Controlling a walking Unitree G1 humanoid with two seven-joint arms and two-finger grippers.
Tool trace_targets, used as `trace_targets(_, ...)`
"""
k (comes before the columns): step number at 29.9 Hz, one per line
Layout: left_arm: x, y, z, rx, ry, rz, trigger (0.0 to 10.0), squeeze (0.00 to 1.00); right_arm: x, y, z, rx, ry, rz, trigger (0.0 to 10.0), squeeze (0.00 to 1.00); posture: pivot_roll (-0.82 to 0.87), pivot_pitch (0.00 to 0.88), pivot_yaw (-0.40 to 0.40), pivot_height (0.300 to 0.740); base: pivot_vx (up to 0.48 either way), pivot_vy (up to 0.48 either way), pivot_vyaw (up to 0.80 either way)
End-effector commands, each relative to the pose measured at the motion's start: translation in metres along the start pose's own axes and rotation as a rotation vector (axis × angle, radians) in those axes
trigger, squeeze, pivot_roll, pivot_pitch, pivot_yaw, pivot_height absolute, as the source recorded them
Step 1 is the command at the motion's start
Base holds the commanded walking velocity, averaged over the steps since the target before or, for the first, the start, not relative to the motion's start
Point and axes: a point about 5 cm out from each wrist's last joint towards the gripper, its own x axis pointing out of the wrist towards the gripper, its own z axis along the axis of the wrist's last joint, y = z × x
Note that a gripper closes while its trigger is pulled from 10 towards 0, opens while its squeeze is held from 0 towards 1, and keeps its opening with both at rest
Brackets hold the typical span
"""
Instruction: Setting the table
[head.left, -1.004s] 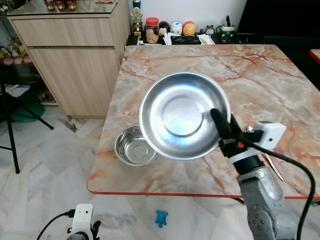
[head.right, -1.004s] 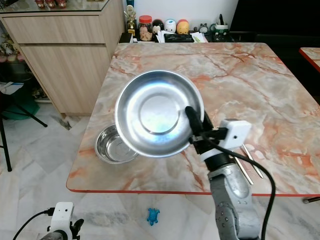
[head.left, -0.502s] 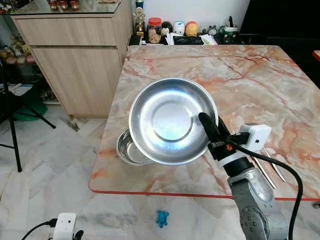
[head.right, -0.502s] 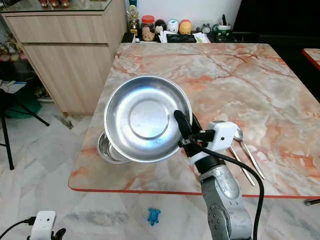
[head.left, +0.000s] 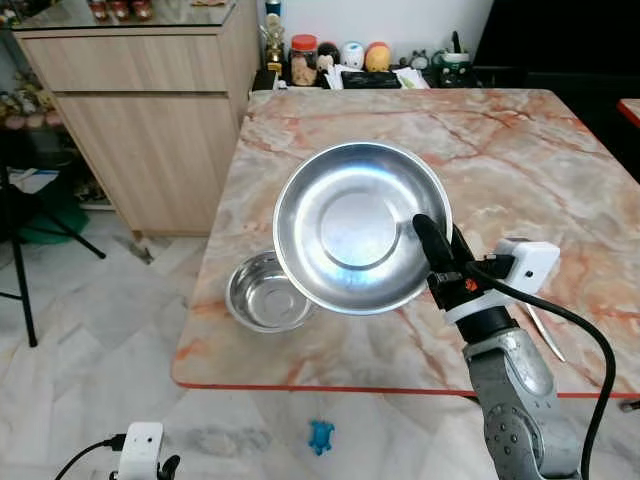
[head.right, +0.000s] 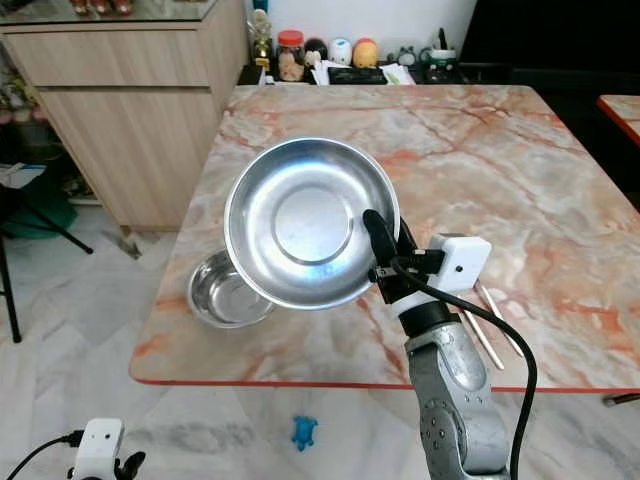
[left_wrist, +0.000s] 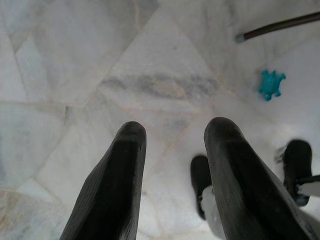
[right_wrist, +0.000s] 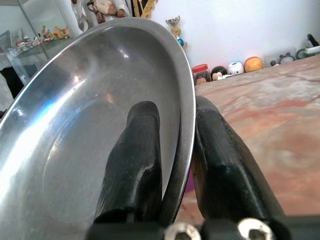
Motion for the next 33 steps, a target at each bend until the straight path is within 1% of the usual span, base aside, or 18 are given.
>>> trace_targets(1,-0.0005,-0.0004,-0.0023,-0.008,0.007,-0.001,10.0,0.00,0.0016,-0.0015,0.0060,-0.006,-0.034,-0.008,10.0,0.00,0.00,0.069,-0.005,0.740,0.000,-0.390,0.00)
trace_targets(13,-0.0006,-0.0048,-0.0040,-0.016,0.006,-0.010,10.0,0.00,0.0055,-0.0039,0.0072,0.012,-0.042,-0.029,10.0,0.00,0.00,0.073,-0.011,0.740,0.000,-0.385,0.00)
trace_targets(18,-0.0003,-0.0076,-0.0044,-0.017,0.008,-0.016,10.0,0.00,0.0066,-0.0043,0.0076,0.008,-0.044,-0.032,10.0,0.00,0.00,0.072,-0.011,0.740,0.000,-0.386,-0.69)
trace_targets(33,-0.0003,-0.0098,-0.0055,-0.018,0.012,-0.020,10.0,0.00,0.0076,-0.0036,0.0103,0.003,-0.074,-0.045,10.0,0.00,-0.01,0.084,-0.011,0.740,0.000,-0.386,0.00)
